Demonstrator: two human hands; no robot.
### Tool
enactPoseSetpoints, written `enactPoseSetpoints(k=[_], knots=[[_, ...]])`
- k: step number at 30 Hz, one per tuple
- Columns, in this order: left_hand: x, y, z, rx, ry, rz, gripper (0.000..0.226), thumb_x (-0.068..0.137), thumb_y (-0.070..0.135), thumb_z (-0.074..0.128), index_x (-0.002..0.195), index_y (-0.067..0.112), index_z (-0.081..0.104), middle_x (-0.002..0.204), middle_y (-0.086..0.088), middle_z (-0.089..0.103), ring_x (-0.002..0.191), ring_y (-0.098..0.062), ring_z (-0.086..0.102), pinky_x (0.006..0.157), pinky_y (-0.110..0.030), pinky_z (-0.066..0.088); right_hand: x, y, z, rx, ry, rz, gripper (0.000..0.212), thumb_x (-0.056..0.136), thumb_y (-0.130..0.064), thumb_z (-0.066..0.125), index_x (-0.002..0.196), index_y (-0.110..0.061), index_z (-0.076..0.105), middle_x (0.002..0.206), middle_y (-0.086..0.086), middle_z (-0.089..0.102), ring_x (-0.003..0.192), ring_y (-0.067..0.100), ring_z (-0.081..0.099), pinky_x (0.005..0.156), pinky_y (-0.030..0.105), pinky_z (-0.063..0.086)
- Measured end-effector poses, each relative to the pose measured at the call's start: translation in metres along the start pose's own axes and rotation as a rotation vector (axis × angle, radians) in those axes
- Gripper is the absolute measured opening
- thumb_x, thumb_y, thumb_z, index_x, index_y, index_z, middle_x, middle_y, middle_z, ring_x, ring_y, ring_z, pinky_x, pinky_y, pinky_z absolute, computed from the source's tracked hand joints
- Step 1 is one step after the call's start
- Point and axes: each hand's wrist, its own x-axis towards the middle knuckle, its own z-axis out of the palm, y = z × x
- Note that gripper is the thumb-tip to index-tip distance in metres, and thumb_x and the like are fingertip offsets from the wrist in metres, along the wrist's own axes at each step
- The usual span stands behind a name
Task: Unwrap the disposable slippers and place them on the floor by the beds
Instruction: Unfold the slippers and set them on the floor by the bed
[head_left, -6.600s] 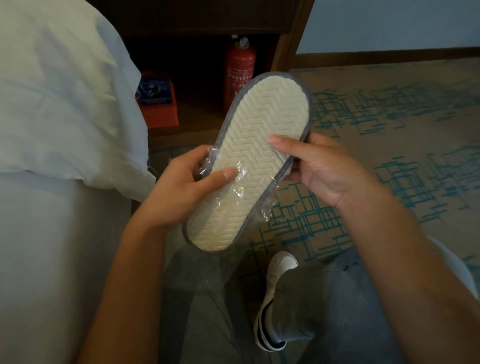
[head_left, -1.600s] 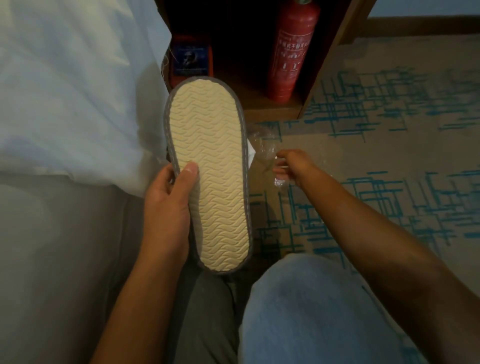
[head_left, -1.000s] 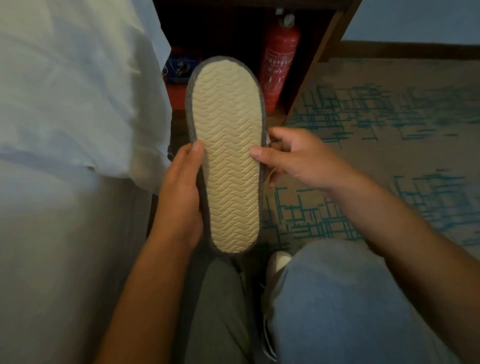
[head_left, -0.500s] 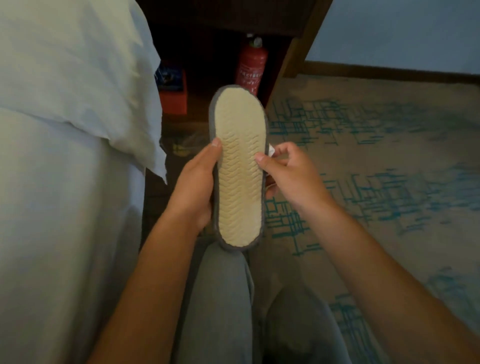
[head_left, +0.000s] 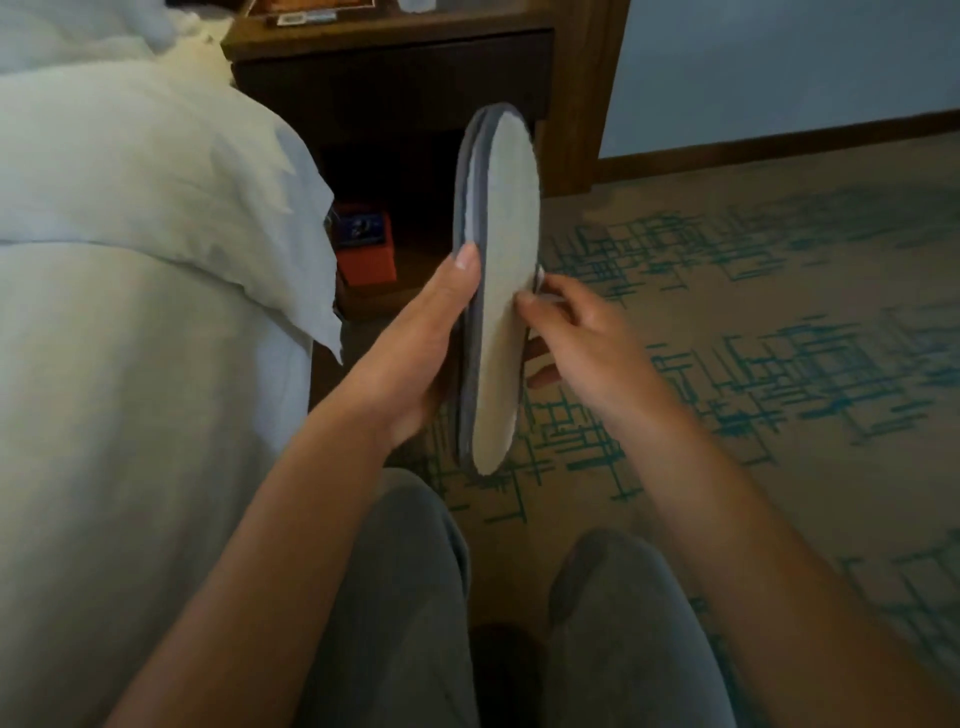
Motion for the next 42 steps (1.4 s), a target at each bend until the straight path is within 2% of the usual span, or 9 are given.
enactPoseSetpoints(k=[6,9,13,17,22,27,33,38,42], knots=[[-0.016,0.024,0.005,0.108,0.056,0.117,0.071,0.082,0.07,0.05,0.142,0.031,0.054,0.119,0.003,0.074,0.11,-0.015,0.071,0.098,-0.038,0.055,-0.023,-0.021,0.003,-0.048,-0.065,-0.085,0.047,0.089,-0.068,0.051,0.13,-0.045,0.05,0.116,-0.014,0.067,0.108,0.012,0.066,0.094,0.05,0.056],[-0.024,0.026,-0.002,0.202,0.036,0.16,0.075,0.08,0.075,0.054,0.142,0.032,0.051,0.119,0.002,0.07,0.108,-0.017,0.069,0.094,-0.038,0.056,-0.032,-0.028,-0.001,-0.087,-0.104,-0.101,0.072,0.08,-0.077,0.054,0.143,-0.044,0.041,0.131,-0.014,0.061,0.118,0.012,0.061,0.098,0.046,0.053],[-0.032,0.024,-0.012,0.294,0.039,0.183,0.093,0.064,0.085,0.064,0.14,0.034,0.05,0.125,-0.004,0.064,0.117,-0.027,0.063,0.102,-0.053,0.051,-0.042,-0.031,-0.007,-0.017,-0.238,-0.11,0.076,0.078,-0.073,0.065,0.145,-0.052,0.035,0.141,-0.014,0.056,0.127,0.013,0.057,0.098,0.047,0.055],[-0.023,0.025,-0.009,0.271,0.063,0.227,0.104,0.057,0.084,0.071,0.144,0.03,0.047,0.133,-0.006,0.06,0.124,-0.027,0.059,0.105,-0.049,0.048,-0.033,-0.039,-0.009,0.196,-0.292,-0.121,0.073,0.085,-0.056,0.072,0.149,-0.043,0.037,0.131,-0.01,0.064,0.111,0.009,0.069,0.086,0.039,0.062],[-0.007,0.013,-0.023,0.298,0.022,0.107,0.079,0.075,0.07,0.069,0.143,0.035,0.049,0.131,-0.004,0.063,0.123,-0.027,0.06,0.106,-0.051,0.047,-0.02,-0.01,0.015,0.226,-0.26,-0.089,0.082,0.078,-0.062,0.076,0.147,-0.045,0.036,0.14,-0.01,0.058,0.119,0.01,0.064,0.089,0.036,0.061],[-0.005,-0.005,-0.042,0.314,-0.103,0.016,0.057,0.09,0.052,0.059,0.143,0.033,0.05,0.123,0.002,0.071,0.113,-0.018,0.068,0.087,-0.032,0.058,-0.022,0.02,0.02,0.19,-0.322,-0.099,0.087,0.082,-0.045,0.079,0.152,-0.046,0.027,0.128,-0.02,0.063,0.115,-0.001,0.064,0.085,0.028,0.061],[0.01,-0.033,-0.047,0.396,-0.162,-0.004,0.085,0.074,0.059,0.076,0.148,0.04,0.041,0.139,0.004,0.06,0.126,-0.019,0.06,0.107,-0.049,0.049,-0.018,0.05,0.021,0.248,-0.397,0.01,0.089,0.08,-0.043,0.081,0.15,-0.05,0.026,0.123,-0.009,0.071,0.112,0.01,0.07,0.088,0.041,0.061],[0.017,-0.054,-0.035,0.37,-0.183,-0.034,0.089,0.076,0.04,0.075,0.152,0.039,0.03,0.135,0.003,0.06,0.12,-0.014,0.063,0.098,-0.034,0.056,-0.019,0.069,0.021,0.224,-0.408,0.036,0.089,0.08,-0.036,0.082,0.15,-0.048,0.029,0.125,-0.011,0.068,0.111,0.011,0.069,0.089,0.042,0.061],[0.029,-0.063,-0.035,0.355,-0.141,-0.121,0.074,0.081,0.03,0.08,0.145,0.034,0.042,0.117,0.005,0.071,0.105,-0.014,0.071,0.079,-0.026,0.059,-0.018,0.081,0.013,0.255,-0.378,0.078,0.075,0.08,-0.033,0.081,0.142,-0.045,0.04,0.126,-0.012,0.064,0.112,0.013,0.068,0.083,0.043,0.062]])
